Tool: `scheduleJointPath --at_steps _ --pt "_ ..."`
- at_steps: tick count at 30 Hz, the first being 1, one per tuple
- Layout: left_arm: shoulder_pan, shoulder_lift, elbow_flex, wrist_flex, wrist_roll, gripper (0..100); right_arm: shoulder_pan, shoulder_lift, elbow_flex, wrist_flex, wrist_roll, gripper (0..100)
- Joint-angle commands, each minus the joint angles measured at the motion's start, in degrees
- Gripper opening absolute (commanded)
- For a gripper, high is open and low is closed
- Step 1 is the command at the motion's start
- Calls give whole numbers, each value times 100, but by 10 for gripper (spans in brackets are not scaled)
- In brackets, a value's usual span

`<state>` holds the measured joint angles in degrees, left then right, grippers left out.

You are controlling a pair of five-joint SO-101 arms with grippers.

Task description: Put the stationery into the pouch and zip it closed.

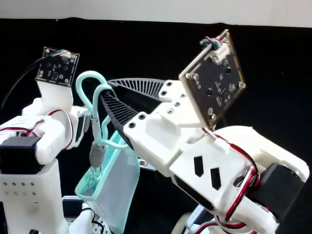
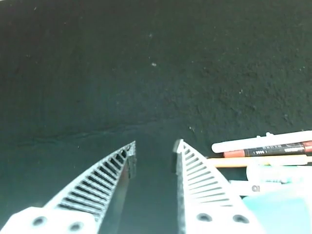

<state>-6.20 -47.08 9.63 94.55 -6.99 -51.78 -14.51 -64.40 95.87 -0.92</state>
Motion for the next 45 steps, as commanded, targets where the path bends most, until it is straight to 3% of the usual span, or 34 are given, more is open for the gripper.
scheduleJointPath --at_steps 1,14,23,38,45 --pt "-75 -31 -620 510 9 157 75 -119 13 13 -70 7" --pt "-637 -435 -875 677 -404 159 101 -101 22 -13 -70 7" --pt "-769 -1095 -251 686 -703 159 101 -101 31 -13 -70 7" --pt "-725 -3996 330 668 -870 158 110 -84 31 -13 -70 7" --pt "-725 -4655 391 659 -844 158 365 -84 31 -22 -70 7"
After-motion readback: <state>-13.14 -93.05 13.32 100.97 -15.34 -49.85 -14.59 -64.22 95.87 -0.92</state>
